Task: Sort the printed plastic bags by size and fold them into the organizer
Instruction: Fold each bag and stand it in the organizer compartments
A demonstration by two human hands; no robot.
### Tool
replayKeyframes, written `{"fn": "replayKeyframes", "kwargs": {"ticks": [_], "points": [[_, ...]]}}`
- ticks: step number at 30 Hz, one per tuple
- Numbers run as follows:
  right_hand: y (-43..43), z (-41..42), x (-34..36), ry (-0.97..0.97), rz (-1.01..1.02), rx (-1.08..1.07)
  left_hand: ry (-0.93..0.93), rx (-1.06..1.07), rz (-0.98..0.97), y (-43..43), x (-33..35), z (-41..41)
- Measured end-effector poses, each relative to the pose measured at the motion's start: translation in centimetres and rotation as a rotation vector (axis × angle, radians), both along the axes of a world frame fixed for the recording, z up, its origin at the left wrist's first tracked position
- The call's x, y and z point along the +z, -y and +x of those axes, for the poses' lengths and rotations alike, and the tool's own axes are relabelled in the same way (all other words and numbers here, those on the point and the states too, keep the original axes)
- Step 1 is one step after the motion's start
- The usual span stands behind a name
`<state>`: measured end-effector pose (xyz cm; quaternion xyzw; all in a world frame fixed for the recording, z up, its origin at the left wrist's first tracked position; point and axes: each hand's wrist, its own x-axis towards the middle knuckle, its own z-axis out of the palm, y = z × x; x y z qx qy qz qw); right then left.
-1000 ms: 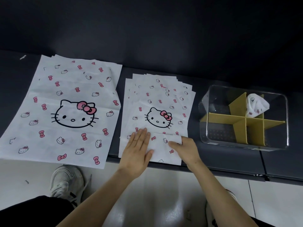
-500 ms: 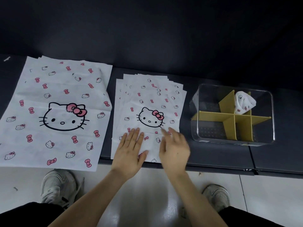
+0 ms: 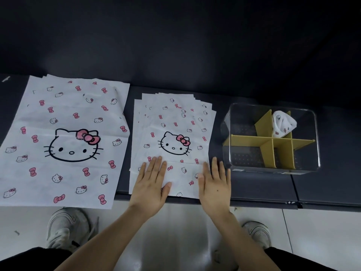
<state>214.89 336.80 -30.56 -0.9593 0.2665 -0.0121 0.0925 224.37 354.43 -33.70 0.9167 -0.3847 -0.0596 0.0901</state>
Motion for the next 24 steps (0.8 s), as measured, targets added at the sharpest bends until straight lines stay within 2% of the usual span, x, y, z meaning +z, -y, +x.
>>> {"fn": "replayKeyframes", "kwargs": {"ticks": [2, 3, 5, 8, 11, 14, 16, 19, 21, 24], "points": [[-0.2, 1.8, 1.0, 0.122, -0.005, 0.052, 0.009, -0.005, 0.015, 0.0, 0.0, 0.0], [-0.2, 2.8, 1.7, 0.089, 0.029, 0.082, 0.008, -0.009, 0.021, 0.1, 0.1, 0.0], [0.1, 4.4, 2.8, -0.114, 0.109, 0.138, 0.000, -0.004, 0.035, 0.0, 0.3, 0.0], [1.6, 5.9, 3.6, -0.312, 0.194, 0.103, -0.004, 0.000, 0.044, 0.1, 0.5, 0.1], [2.5, 6.3, 4.2, -0.386, 0.243, 0.122, -0.003, -0.005, 0.049, 0.0, 0.5, 0.0], [2.1, 5.6, 4.2, -0.328, 0.391, 0.083, 0.017, -0.030, 0.027, 0.0, 0.5, 0.4], [1.6, 4.8, 4.3, -0.278, 0.585, -0.005, 0.055, -0.080, -0.023, 0.1, 1.3, 0.9], [1.0, 3.4, 4.8, -0.117, 1.040, -0.299, 0.118, -0.157, -0.180, 0.4, 3.0, 1.5], [0.5, 2.8, 5.1, 0.018, 1.306, -0.537, 0.042, -0.205, -0.373, 0.4, 3.6, 0.8], [-0.4, 2.4, 5.0, 0.092, 1.494, -0.752, -0.170, -0.241, -0.489, 0.5, 3.4, -1.0]]}}
